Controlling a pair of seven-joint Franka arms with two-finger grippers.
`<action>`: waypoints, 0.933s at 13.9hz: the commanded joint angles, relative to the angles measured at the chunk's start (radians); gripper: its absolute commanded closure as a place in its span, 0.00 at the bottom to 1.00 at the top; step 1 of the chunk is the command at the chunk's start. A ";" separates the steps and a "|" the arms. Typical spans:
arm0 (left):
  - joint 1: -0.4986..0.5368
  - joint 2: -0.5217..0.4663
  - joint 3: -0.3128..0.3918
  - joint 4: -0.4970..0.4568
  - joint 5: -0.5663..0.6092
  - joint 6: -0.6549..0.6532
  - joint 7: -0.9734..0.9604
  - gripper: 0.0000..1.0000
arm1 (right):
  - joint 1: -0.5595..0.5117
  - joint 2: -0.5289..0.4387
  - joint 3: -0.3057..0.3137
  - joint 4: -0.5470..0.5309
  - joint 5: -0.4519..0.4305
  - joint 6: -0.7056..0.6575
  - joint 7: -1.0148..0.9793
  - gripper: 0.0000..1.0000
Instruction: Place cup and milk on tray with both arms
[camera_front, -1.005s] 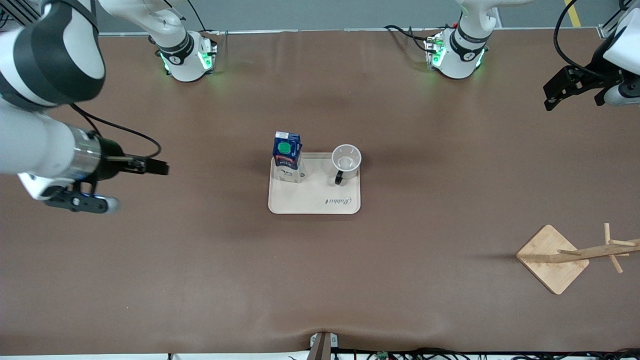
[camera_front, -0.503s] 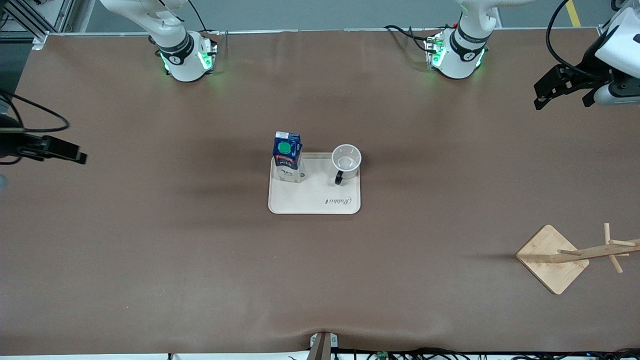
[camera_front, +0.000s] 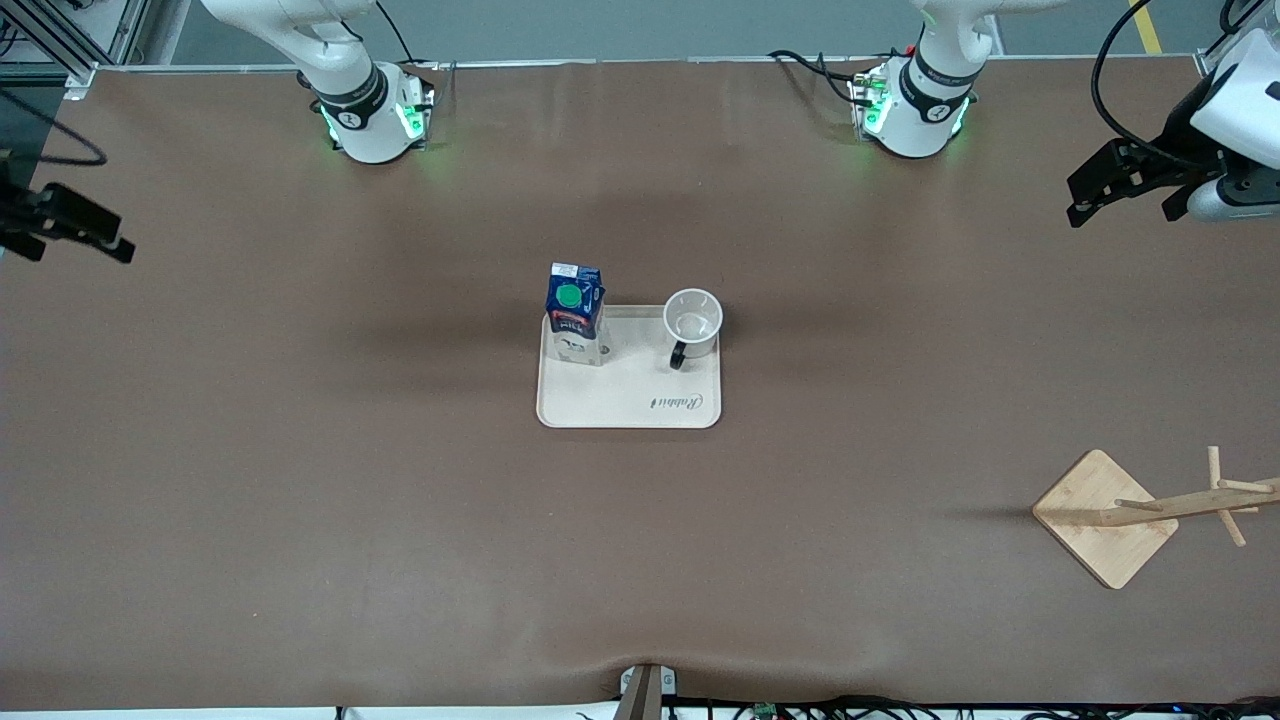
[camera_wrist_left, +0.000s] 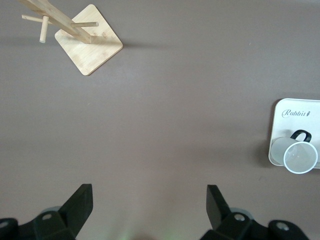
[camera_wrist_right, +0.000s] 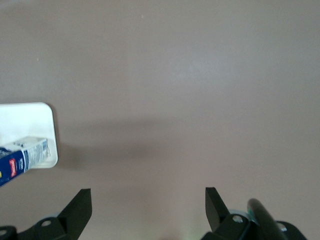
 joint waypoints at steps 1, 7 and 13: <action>0.000 -0.012 0.006 -0.006 -0.013 0.005 0.013 0.00 | 0.008 -0.054 0.002 -0.090 -0.026 0.033 -0.027 0.00; 0.001 -0.011 0.006 -0.006 -0.012 0.000 0.013 0.00 | -0.004 -0.032 -0.005 -0.020 -0.029 0.037 -0.129 0.00; 0.001 -0.011 0.006 -0.004 -0.007 -0.001 0.015 0.00 | -0.010 -0.031 -0.006 -0.020 -0.032 0.034 -0.134 0.00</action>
